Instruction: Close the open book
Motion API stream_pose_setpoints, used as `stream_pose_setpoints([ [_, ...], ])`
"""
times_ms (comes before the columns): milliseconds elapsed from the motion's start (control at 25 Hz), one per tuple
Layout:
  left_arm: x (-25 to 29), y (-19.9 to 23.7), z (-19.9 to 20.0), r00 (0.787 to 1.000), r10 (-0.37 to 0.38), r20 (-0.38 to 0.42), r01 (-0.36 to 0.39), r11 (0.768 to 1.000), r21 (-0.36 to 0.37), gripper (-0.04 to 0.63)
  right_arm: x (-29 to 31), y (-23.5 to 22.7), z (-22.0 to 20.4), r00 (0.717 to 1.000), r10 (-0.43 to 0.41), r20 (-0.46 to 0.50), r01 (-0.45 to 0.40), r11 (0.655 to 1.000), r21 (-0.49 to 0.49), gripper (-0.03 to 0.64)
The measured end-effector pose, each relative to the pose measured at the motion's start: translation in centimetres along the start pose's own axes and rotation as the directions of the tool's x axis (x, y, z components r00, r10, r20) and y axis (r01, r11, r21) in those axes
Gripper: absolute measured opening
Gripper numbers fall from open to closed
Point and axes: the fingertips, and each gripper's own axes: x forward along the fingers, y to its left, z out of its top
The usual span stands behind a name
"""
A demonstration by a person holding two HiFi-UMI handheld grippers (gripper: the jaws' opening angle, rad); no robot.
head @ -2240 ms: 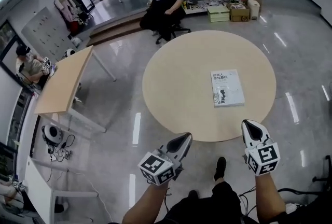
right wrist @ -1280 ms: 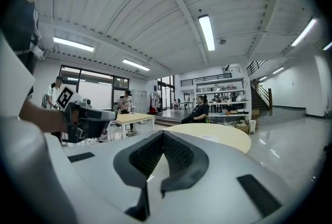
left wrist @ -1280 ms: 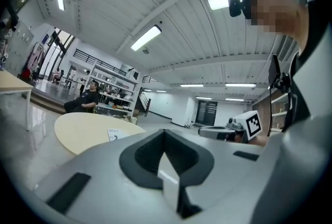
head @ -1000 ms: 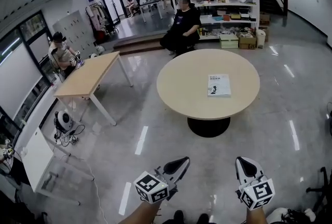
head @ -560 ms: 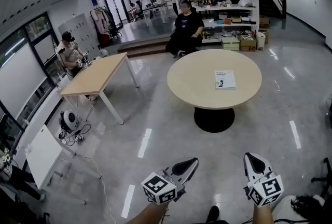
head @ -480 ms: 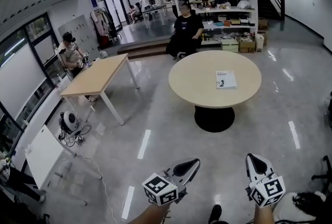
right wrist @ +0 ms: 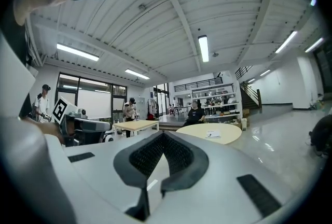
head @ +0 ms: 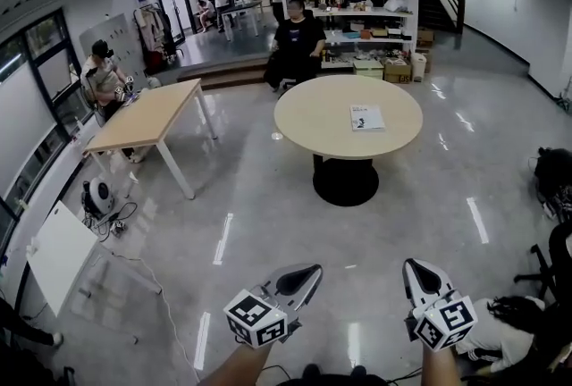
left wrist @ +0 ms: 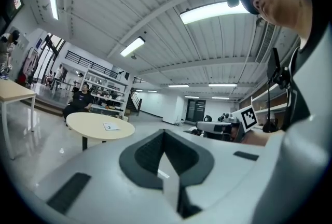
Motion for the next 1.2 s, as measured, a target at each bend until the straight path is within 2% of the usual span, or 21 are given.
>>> stream_pose_setpoints([
  [240,-0.4,-3.5,0.2,1.000,-0.007,0.020,0.007,1.000,-0.005,-0.011,-2.7,0.7,0.7,0.999,0.042,-0.006,-0.042,0.998,-0.040,-0.002],
  [440,-0.1,-5.8,1.1,0.999,-0.010,0.032,0.009,1.000,0.025,-0.011,-4.6,-0.6,1.6,1.000,0.017,0.016,-0.016,0.999,-0.032,-0.002],
  [840,0.8,-7.7,1.2,0.999,0.002,0.037,-0.003,1.000,0.024,-0.011,-6.3,-1.6,1.6,1.000,0.017,0.020,-0.016,1.000,-0.014,-0.002],
  [1200,0.1,-7.1,1.3,0.999,0.016,0.045,-0.018,0.999,0.035,-0.010,-6.1,-1.2,1.5,0.999,0.016,0.029,-0.015,1.000,-0.011,-0.002],
])
